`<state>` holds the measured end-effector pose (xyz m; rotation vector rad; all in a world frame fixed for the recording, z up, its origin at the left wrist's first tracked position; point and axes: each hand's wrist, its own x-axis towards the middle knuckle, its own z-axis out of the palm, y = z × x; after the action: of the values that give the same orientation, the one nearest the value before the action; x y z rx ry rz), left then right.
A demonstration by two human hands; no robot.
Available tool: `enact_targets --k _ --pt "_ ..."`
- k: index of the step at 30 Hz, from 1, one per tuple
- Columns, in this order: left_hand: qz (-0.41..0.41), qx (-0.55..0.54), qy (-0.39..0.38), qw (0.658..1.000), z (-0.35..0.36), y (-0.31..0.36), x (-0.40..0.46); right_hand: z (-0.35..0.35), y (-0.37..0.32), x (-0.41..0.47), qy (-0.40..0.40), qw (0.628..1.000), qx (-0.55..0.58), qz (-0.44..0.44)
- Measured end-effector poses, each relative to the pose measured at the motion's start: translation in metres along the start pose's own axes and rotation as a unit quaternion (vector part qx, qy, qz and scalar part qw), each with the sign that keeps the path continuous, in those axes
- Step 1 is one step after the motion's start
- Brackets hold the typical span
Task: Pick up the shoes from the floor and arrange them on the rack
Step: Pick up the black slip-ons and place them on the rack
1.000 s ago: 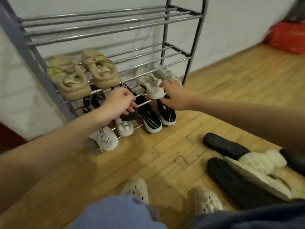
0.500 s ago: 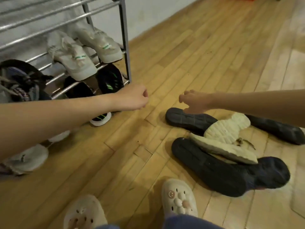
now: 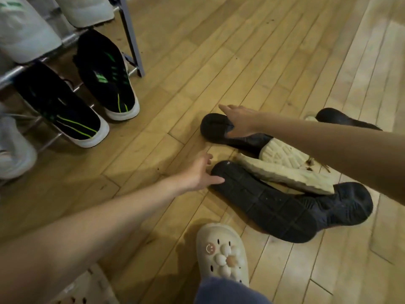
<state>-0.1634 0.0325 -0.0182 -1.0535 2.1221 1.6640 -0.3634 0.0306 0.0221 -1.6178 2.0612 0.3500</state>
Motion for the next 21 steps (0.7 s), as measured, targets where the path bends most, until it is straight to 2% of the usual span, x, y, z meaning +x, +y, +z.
enact_targets --k 3,6,9,11,14,18,21 --pt "0.026 -0.045 -0.024 0.998 0.017 0.001 0.006 0.004 -0.009 0.016 -0.029 0.998 0.055 -0.01" --pt "0.028 -0.057 -0.011 0.998 0.02 0.002 0.01 0.011 -0.017 0.023 -0.055 0.998 0.04 -0.009" --pt "0.009 -0.03 -0.05 0.998 0.02 -0.008 0.01 0.02 -0.026 0.024 -0.009 1.0 -0.023 -0.002" --pt "0.026 -0.008 -0.06 0.998 0.02 -0.011 0.003 0.025 -0.031 0.023 0.031 0.998 -0.055 -0.001" --pt "0.072 -0.015 -0.035 0.997 0.005 -0.004 -0.014 0.03 -0.035 0.02 0.068 0.996 -0.06 -0.003" --pt "0.091 -0.037 -0.015 0.995 -0.054 0.003 -0.045 0.028 -0.037 0.016 0.094 0.995 -0.023 0.005" --pt "0.066 -0.092 0.067 0.991 -0.104 -0.005 -0.067 0.02 -0.041 0.016 0.123 0.992 0.002 0.027"
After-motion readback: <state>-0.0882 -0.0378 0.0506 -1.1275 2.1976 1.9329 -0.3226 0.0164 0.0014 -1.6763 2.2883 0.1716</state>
